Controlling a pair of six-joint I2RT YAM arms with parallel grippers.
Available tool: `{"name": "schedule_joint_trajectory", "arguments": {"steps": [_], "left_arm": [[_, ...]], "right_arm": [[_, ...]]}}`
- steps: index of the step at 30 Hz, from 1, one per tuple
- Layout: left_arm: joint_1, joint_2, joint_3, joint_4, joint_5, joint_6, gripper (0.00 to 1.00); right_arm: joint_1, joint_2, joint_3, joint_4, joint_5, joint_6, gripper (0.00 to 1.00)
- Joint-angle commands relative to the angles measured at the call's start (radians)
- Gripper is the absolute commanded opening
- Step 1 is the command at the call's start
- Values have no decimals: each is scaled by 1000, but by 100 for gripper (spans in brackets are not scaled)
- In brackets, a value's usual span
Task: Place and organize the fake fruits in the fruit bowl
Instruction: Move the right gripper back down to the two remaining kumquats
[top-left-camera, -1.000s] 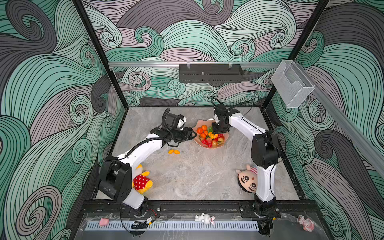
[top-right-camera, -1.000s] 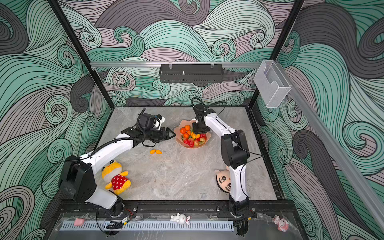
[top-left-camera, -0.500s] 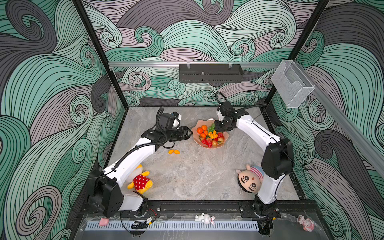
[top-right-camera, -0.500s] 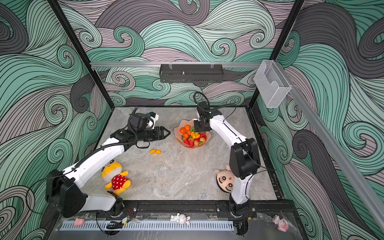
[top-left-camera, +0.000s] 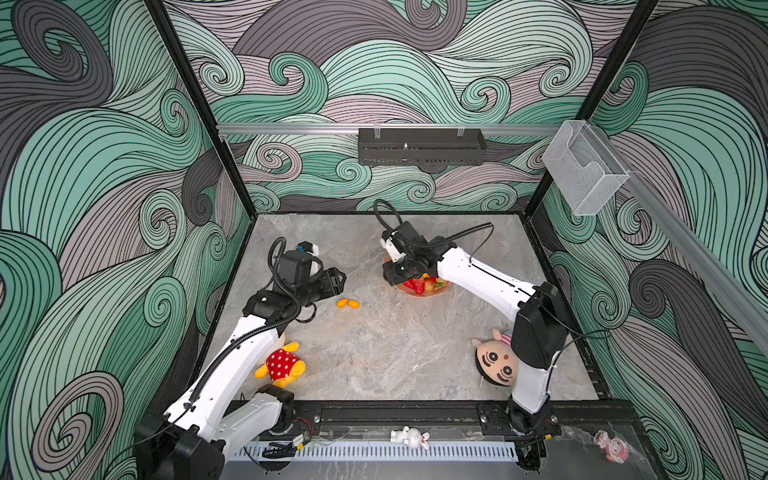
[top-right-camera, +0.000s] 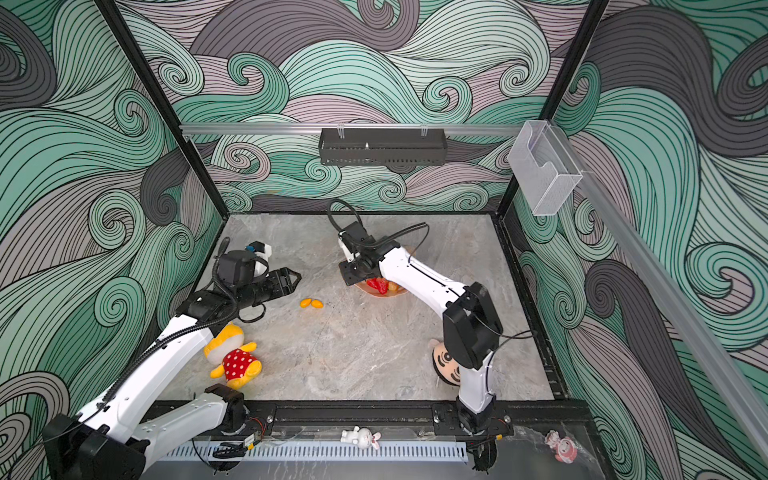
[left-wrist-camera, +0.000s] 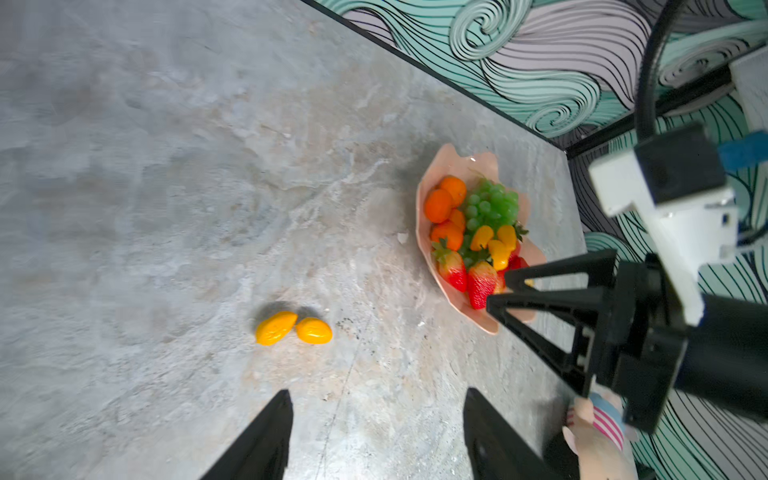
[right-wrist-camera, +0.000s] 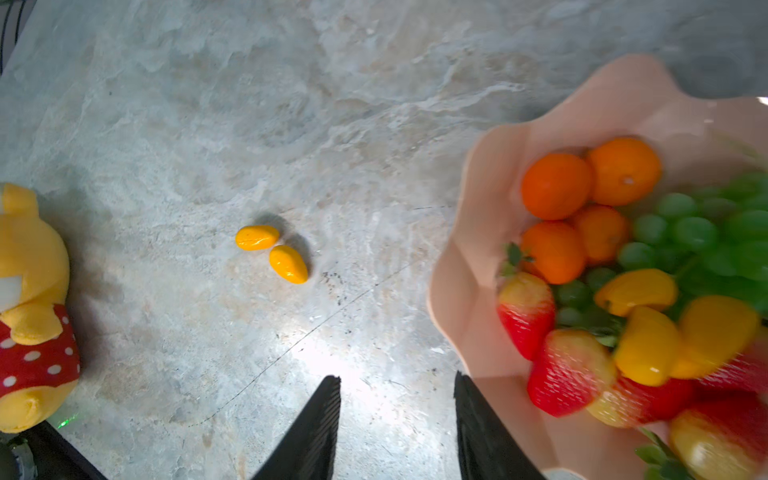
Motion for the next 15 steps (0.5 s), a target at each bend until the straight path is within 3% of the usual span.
{"name": "schedule_joint_trajectory", "arguments": {"steps": [1,9,15], "left_arm": [[86,-47,-26,-42,60,-19,68],[251,-77,-87,-31,186,-27,68],[317,-64,-117,-20,238,-19,68]], "right_arm": [[46,66,56,-22,-12,-23,45],[109,228,155,-20,-39,-73,45],[115,329,228,-26,-49,-103,46]]}}
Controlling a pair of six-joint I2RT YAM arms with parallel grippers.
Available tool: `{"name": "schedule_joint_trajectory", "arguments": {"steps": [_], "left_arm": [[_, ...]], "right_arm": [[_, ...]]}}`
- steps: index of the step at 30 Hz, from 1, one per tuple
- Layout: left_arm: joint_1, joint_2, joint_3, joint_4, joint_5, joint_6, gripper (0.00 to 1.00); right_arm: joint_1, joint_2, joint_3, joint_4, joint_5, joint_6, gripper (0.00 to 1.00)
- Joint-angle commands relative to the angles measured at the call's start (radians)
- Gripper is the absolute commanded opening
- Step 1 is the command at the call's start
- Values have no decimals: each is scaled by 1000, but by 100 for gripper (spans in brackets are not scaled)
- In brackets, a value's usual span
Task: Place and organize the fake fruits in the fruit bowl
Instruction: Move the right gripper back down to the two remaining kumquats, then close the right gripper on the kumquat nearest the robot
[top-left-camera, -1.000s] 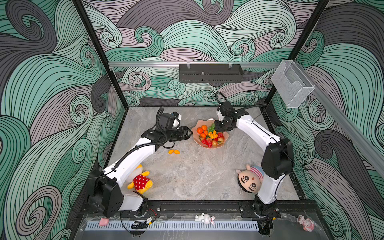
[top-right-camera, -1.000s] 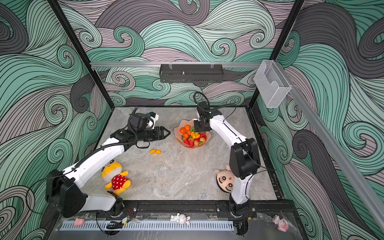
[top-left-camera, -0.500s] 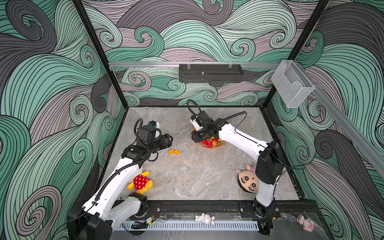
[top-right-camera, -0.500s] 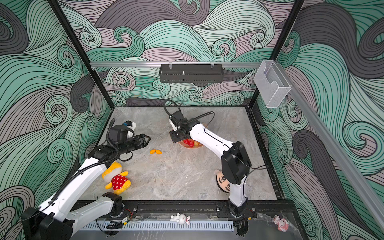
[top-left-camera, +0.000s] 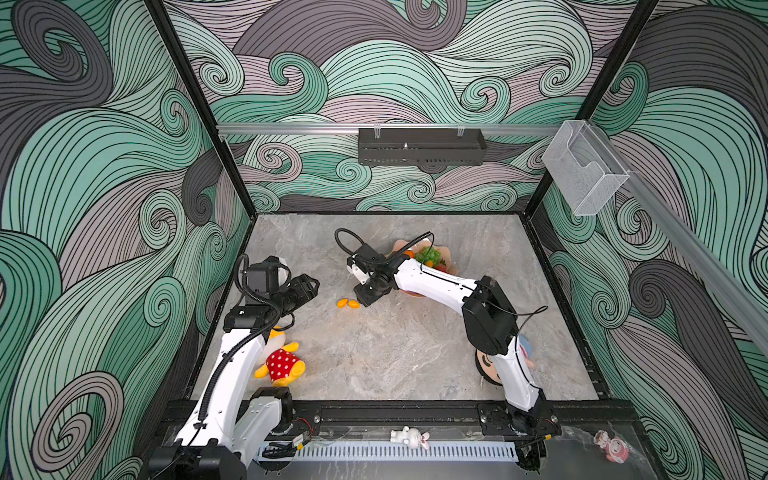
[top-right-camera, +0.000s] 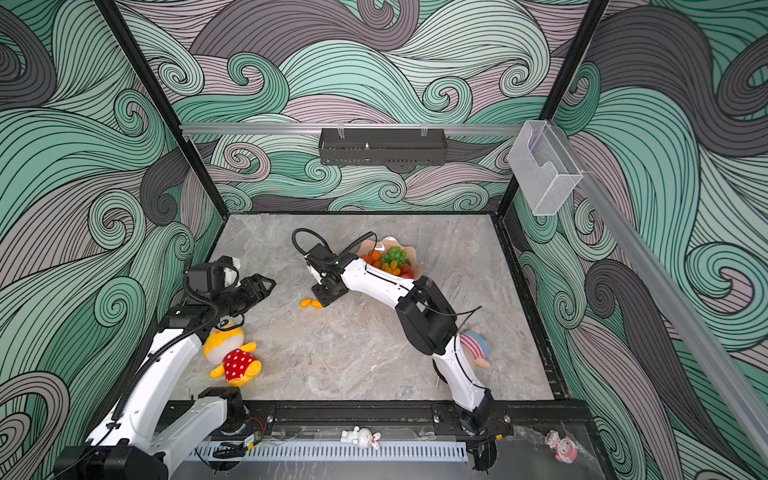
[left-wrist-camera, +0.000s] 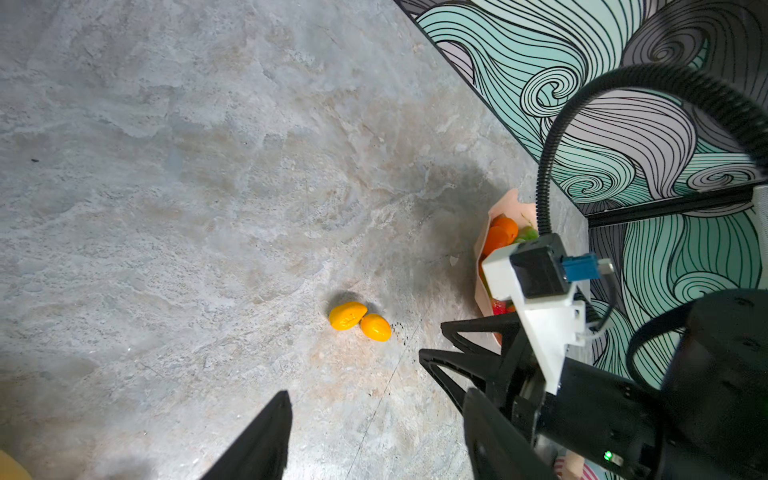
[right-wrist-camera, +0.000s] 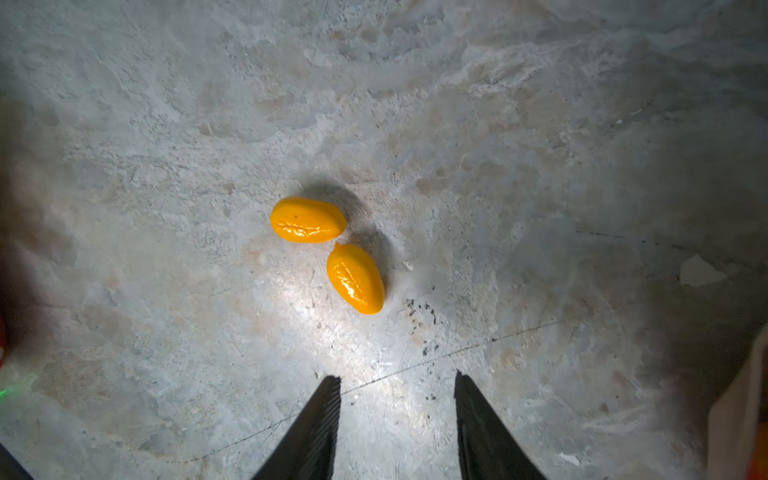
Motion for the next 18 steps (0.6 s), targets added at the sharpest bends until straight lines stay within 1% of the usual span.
{"name": "schedule_joint_trajectory", "arguments": {"steps": [1,10,18], "left_arm": [[28,3,-4,2,60,-2,68],[41,16,-19,11,74,10,68],[47,21,-20,14,79,12,68]], "right_arm": [[4,43,57,-19,-9,-37,47],[6,163,207,-99,-39,-83,49],[17,219,287,-144,-88,-107,47]]}}
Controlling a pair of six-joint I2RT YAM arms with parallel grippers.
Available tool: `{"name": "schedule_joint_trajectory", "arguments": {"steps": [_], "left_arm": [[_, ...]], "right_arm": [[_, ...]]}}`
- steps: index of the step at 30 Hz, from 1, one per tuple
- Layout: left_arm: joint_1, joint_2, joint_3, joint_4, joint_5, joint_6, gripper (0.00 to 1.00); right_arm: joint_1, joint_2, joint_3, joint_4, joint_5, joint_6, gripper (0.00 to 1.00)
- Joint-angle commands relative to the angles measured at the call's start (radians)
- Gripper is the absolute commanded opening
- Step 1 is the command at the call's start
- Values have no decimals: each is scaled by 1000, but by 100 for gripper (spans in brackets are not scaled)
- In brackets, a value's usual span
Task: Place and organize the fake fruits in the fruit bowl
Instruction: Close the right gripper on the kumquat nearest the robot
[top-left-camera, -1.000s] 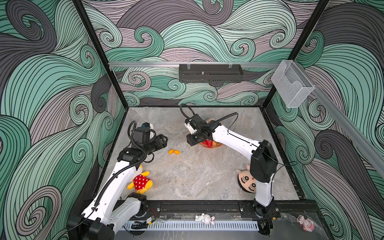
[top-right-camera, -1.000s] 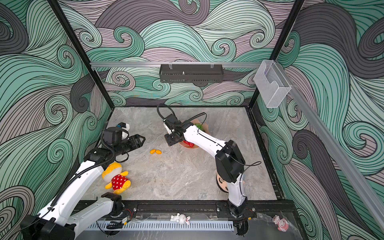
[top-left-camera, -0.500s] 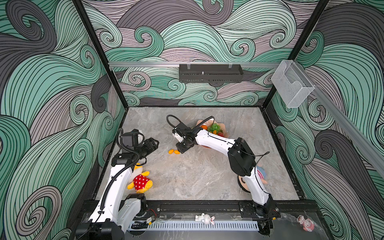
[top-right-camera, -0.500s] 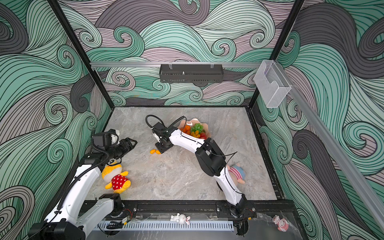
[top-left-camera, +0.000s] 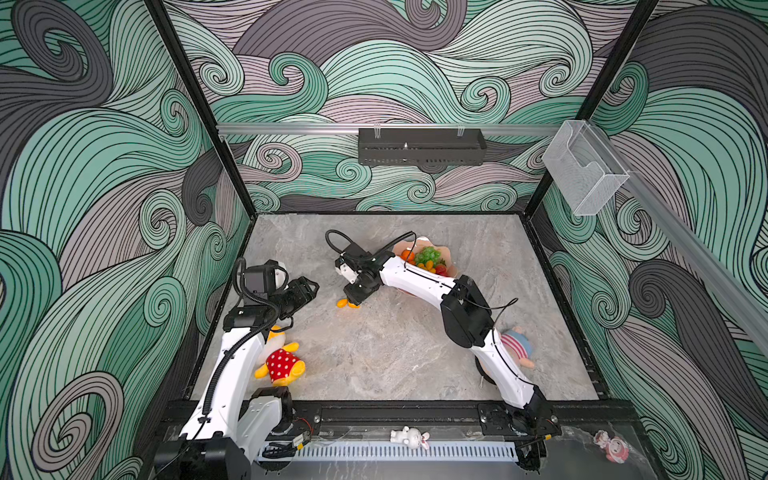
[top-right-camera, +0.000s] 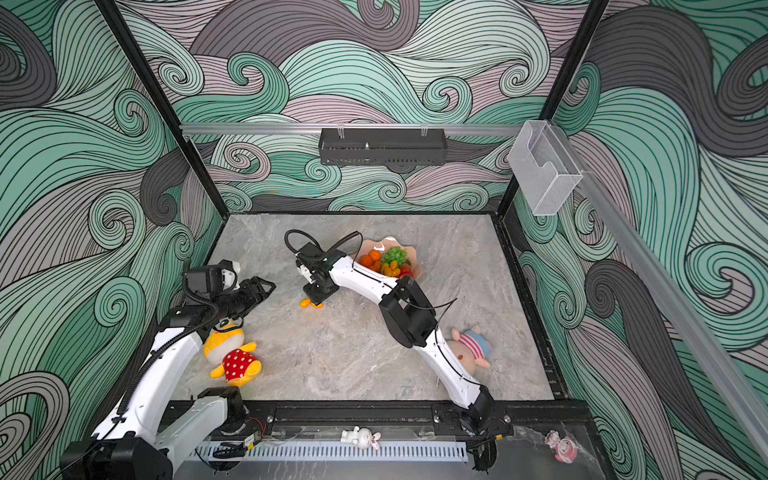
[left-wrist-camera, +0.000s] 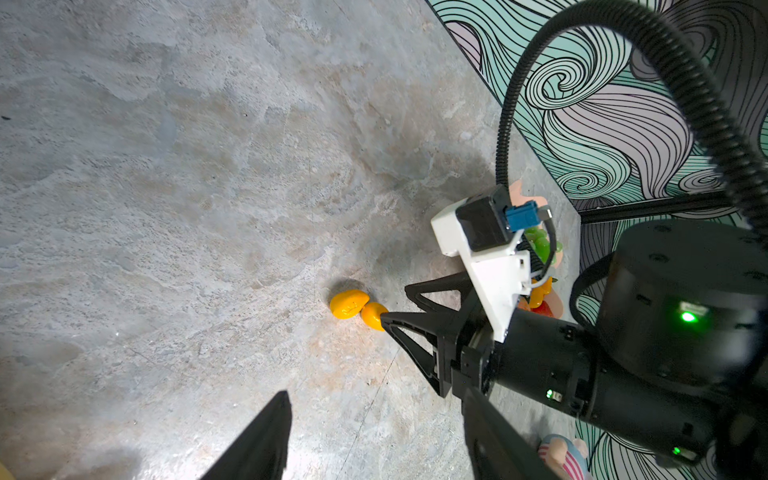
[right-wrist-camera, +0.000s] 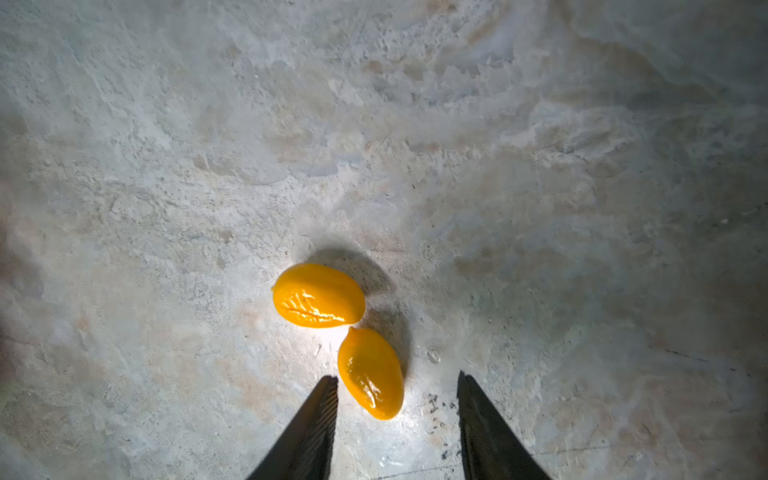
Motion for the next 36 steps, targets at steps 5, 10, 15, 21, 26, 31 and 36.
{"name": "schedule_joint_trajectory", "arguments": {"steps": [5,10,15,21,26,31,36], "left_arm": [[11,6,1,10,19,12,68],[12,4,1,8,21,13,68],[12,0,-1,6,21,12,68],[12,-1,0,4,22,12,68],[12,-3,-2,2,21,13,68],[12,-6,0,1,30,14,68],[12,5,-1,23,113,16,68]], "right_arm": [[15,24,21,-48,-57,-32,46],[15,41,34,-61,-46,-32,45],[15,59,47,-70,-41,-31,43],[15,72,50,-73,-35,-29,40],[15,72,50,-73,-32,-26,35],[13,56,39,-72,-30,-23,31],[8,14,-3,-53,-43,-12,28]]}}
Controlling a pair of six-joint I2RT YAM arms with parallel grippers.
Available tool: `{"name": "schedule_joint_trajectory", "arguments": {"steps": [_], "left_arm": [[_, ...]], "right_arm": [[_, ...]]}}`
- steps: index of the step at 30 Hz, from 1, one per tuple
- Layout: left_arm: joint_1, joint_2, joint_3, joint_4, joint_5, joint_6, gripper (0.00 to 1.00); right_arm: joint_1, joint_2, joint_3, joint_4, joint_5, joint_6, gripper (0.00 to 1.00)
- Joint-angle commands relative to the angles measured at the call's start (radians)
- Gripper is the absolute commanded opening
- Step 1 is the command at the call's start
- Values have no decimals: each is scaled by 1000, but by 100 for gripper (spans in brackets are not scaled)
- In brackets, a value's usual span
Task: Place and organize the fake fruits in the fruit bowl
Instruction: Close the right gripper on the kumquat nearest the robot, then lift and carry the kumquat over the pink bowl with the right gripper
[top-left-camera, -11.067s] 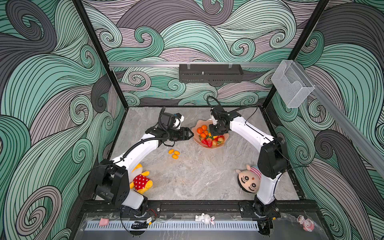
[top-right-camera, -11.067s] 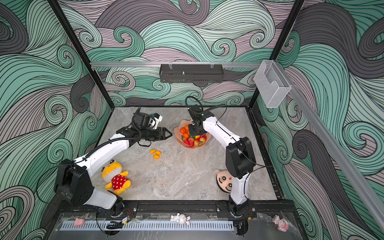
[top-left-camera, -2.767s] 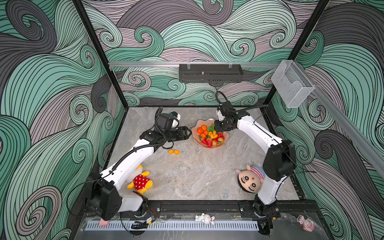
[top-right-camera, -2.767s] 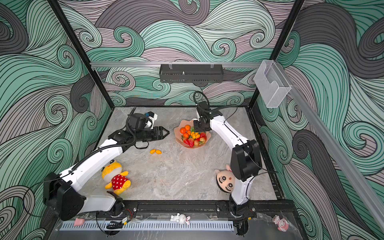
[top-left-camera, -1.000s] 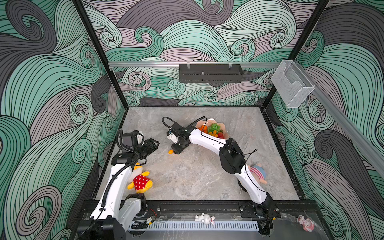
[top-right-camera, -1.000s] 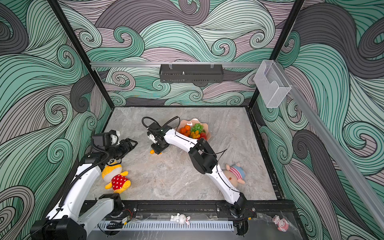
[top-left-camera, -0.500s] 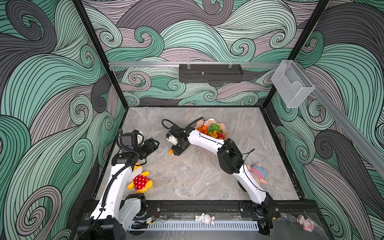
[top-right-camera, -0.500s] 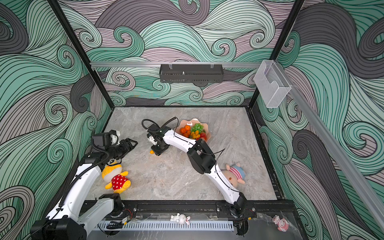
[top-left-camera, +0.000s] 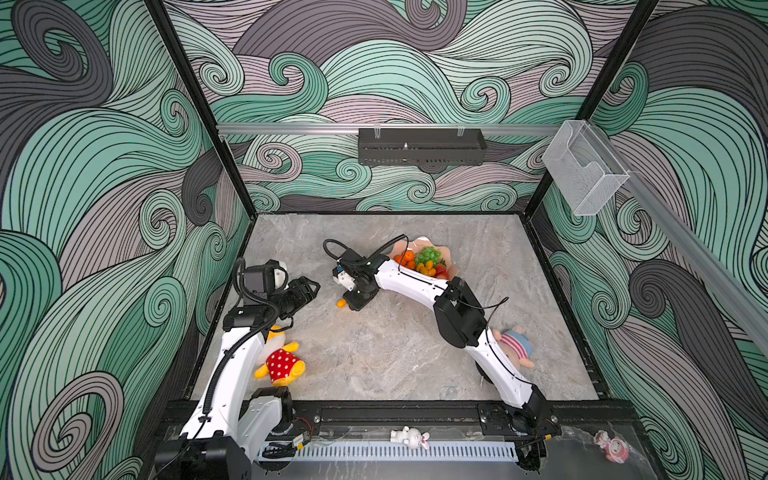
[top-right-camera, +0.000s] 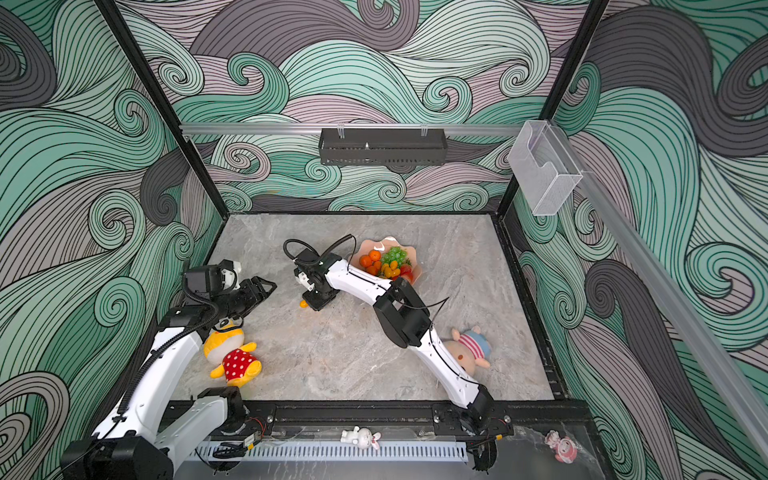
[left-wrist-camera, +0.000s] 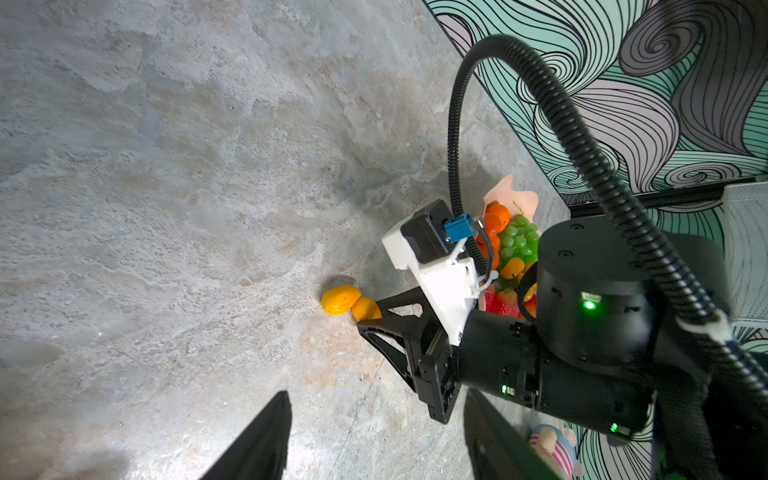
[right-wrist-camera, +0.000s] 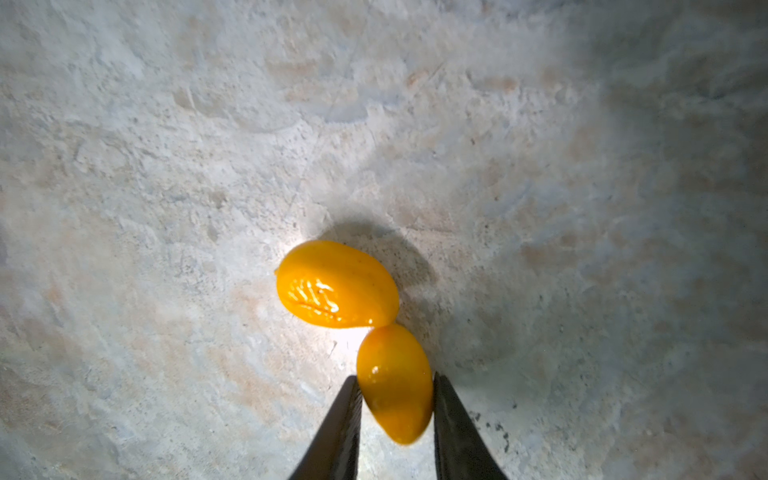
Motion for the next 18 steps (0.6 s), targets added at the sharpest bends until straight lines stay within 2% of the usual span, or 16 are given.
{"name": "schedule_joint_trajectory", "arguments": {"steps": [1,9,18], "left_arm": [[9,7,1,18,72,15,68],[-6,37,-13,39,136,-9,67],[-70,38,-14,60,121,-24,67]], "right_arm": [[-7,-51,-40,7,-11,14,27],[-32,-182,-212,98,-35,59,26],[-76,-299,-339,142,-36,82,26]]}}
